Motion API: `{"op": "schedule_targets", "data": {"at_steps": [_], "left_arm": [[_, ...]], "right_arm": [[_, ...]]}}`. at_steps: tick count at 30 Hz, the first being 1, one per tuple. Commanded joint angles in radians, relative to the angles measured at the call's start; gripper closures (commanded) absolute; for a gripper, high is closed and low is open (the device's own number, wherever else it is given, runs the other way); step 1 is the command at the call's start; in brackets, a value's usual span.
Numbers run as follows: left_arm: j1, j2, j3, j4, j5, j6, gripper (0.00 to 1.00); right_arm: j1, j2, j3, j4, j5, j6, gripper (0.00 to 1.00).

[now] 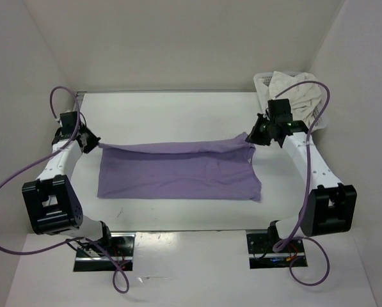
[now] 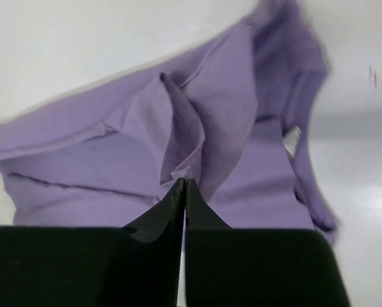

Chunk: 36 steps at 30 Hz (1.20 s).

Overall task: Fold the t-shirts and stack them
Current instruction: Fold the other side of the tshirt into a rectangle

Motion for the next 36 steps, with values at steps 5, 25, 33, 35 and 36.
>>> {"op": "schedule_targets", "data": {"at_steps": [5, 25, 33, 35, 36], "left_arm": [[0.020, -0.041, -0.043, -0.028, -0.005, 0.004, 1.00], [0.060, -0.106, -0.033, -0.077, 0.004, -0.027, 0.61], [-0.060, -0.054, -0.049, 0.042, 0.120, -0.062, 0.69], [-0.114, -0.015, -0.060, 0.053, 0.132, -0.071, 0.70], [-0.165, -0.003, -0.060, 0.067, 0.143, -0.071, 0.71]], "right_arm": [[-0.004, -0.075, -0.101, -0.179, 0.085, -0.029, 0.96], [-0.004, -0.072, -0.138, -0.288, 0.099, -0.040, 0.67], [0.145, 0.121, -0.044, -0.039, 0.052, -0.020, 1.00], [0.181, 0.190, 0.000, 0.046, 0.061, 0.005, 1.00], [0.182, 0.262, 0.016, 0.064, 0.061, 0.005, 0.97]]}}
